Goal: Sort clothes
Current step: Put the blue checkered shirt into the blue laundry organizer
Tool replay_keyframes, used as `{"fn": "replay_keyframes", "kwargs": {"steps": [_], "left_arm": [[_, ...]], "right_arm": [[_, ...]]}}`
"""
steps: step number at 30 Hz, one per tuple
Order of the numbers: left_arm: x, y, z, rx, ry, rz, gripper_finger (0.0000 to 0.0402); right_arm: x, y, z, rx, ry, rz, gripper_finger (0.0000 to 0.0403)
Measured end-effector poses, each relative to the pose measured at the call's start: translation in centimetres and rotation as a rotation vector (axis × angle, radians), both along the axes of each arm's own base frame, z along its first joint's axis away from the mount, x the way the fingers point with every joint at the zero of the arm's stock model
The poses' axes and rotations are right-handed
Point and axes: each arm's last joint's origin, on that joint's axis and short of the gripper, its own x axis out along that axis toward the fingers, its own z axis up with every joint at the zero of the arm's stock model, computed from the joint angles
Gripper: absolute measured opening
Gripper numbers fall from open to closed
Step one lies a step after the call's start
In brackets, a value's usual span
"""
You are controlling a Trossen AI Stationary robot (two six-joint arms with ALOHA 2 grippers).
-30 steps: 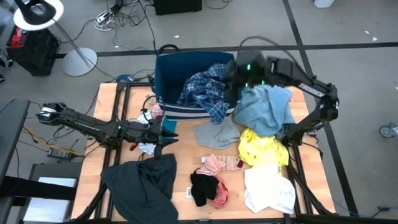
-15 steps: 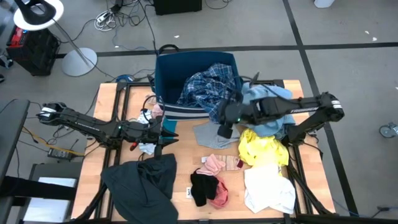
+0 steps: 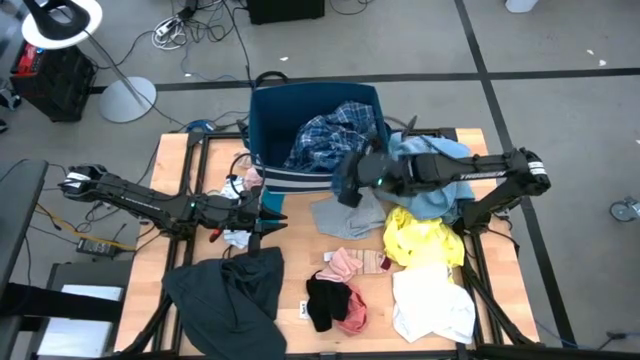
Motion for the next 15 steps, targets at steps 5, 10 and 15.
{"fn": "replay_keyframes", "kwargs": {"steps": [5, 10, 15], "left_arm": [[0.0, 0.0, 0.0, -0.001, -0.003, 0.0, 0.0106], [0.0, 0.0, 0.0, -0.001, -0.003, 0.0, 0.0106], [0.0, 0.0, 0.0, 0.0, 0.0, 0.0, 0.0106]], "right_arm": [[0.8, -3.3, 2.5, -0.034, -0.175, 0.039, 0.0003], [1.7, -8.3, 2.5, 0.038, -0.308, 0.066, 0.0002], [3.8, -13.2, -2.8, 0.267, -0.223, 0.006, 0.0001]]}}
